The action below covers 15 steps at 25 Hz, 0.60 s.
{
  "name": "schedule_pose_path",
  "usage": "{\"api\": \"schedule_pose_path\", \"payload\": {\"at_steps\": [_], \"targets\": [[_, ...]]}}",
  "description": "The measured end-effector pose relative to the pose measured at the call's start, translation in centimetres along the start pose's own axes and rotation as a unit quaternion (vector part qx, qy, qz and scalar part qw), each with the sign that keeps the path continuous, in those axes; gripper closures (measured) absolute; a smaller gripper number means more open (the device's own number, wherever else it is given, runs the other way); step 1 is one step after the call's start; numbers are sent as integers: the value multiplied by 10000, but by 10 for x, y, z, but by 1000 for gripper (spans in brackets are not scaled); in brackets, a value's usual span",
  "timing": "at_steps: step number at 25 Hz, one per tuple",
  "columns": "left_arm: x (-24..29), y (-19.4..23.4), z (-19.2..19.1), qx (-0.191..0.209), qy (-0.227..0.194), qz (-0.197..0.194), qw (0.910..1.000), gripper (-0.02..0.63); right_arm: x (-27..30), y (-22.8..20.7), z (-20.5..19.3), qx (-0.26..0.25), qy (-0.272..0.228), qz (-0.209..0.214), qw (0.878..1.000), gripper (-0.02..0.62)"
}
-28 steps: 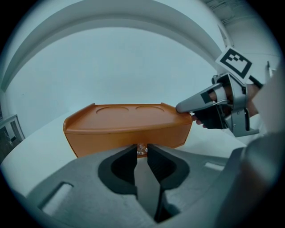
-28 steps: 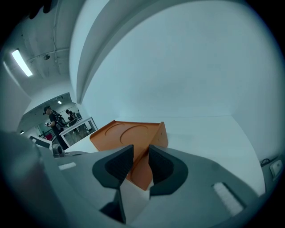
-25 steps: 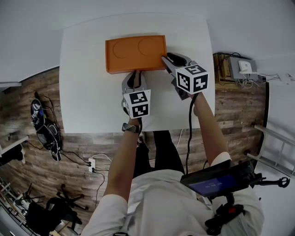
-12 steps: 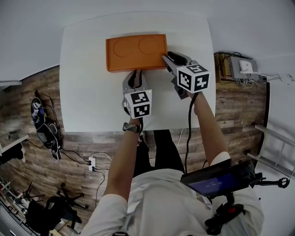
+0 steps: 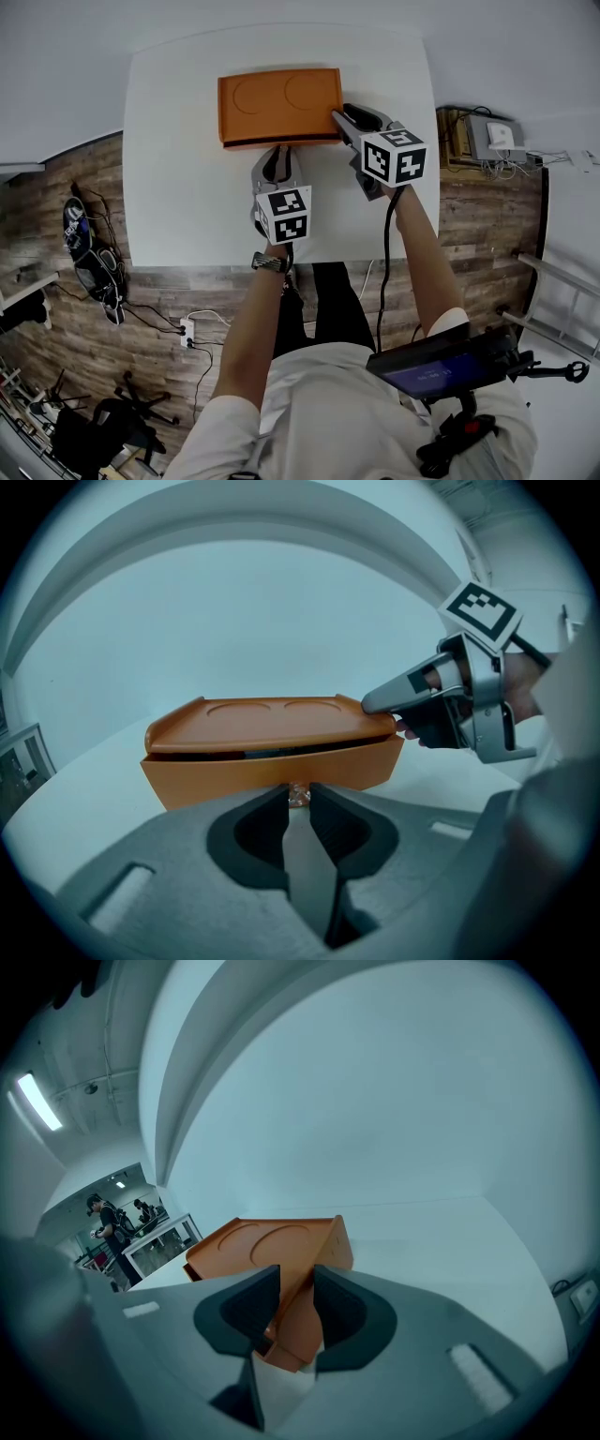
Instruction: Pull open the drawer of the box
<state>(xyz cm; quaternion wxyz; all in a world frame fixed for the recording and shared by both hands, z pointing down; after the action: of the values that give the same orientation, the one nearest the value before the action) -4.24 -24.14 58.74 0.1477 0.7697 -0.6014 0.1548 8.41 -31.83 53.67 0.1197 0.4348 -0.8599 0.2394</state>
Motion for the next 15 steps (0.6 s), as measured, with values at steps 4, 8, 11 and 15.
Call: {"api": "schedule_pose_path", "payload": {"at_steps": [4,8,11,15], "targets": [[-5,-5,-3,-27,9,4,10000,532,-1,-2,-1,25,-27,-49,10000,480],[-5,-5,-4,-31,12,4,10000,532,1,-4,-1,45,-15,-70,10000,480],[-6,-5,-5,-34,26,5,10000,532,2,-4,-1,39,-2,-83,10000,480],[-10,-6,-8,-46,48,-12,10000,532,0,-4,-3,63,-9,-102,9999,480]]}}
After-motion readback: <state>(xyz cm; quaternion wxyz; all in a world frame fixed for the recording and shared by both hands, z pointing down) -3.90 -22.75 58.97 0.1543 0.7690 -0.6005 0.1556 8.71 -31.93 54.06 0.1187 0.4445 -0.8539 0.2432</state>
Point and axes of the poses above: the fingertips, and each gripper's own axes: x forward along the fingers, y to its left, z out of its top, the point moved 3 cm from there along -x, backward along the fingers, and after that the axes turned 8 degrees about -y, right-handed, at the moved point
